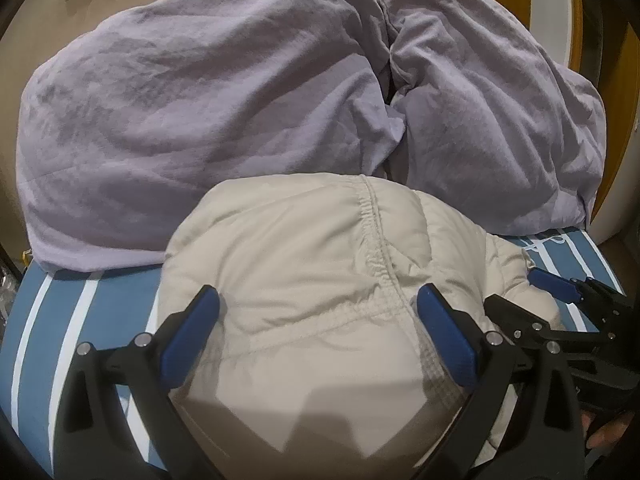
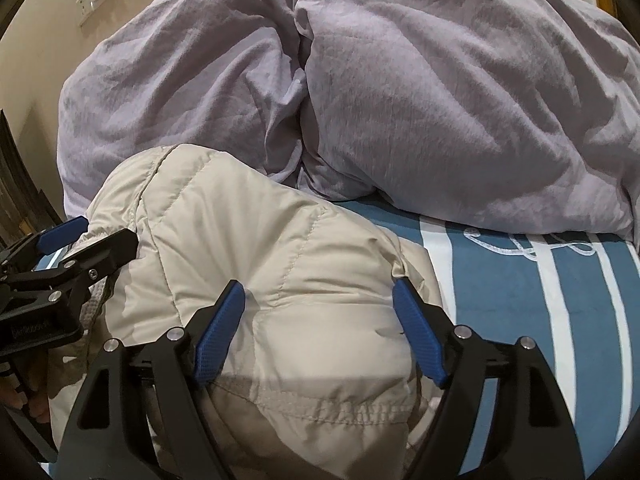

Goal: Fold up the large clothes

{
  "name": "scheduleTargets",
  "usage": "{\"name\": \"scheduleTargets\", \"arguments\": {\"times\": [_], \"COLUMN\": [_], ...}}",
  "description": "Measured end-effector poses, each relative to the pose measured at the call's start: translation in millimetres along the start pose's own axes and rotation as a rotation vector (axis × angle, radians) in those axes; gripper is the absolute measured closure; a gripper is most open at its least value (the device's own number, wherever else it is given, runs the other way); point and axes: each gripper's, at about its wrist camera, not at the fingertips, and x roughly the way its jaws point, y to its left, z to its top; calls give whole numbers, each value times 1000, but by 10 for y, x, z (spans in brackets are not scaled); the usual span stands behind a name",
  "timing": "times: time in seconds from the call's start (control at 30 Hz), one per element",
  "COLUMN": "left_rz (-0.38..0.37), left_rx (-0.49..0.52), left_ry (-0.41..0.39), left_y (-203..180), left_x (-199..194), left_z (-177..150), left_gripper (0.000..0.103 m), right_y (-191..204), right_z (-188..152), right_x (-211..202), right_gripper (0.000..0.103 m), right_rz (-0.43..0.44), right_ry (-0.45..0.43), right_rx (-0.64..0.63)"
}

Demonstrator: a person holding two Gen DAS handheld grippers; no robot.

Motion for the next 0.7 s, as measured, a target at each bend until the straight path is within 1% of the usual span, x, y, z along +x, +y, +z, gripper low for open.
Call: {"name": "scheduleTargets", "arguments": {"times": [0.03, 0.1, 0.17, 0.2, 0.37, 0.53, 0.7], "left_rz": [-5, -16, -19, -18, -24, -46, -73], "left_rx": [-15, -39, -54, -54, -69, -99, -113], "left_ry": [2, 5, 14, 17, 7, 14, 36], "left_y": [22, 56, 96, 113, 213, 262, 211], "left_x": [-58, -151, -287, -363, -771, -1154, -1486], "left_z": [-4, -18, -62, -90, -249, -465, -731], "left_gripper": [4, 4, 4, 4, 4, 4, 4], "right_y": [5, 3, -3, -4, 13, 80, 221], "right_z": [9, 4, -22, -44, -187, -399, -672], "right_x": [-56, -150, -267, -346, -705, -975, -1303], "right_gripper": [23, 15, 14, 12, 6, 4, 3], "right_rz": [-6, -14, -11, -12, -13, -32, -39], "right_ry": [10, 20, 25, 27, 30, 92, 106], "right_rx": [2, 9, 19, 21, 22, 24, -10]}}
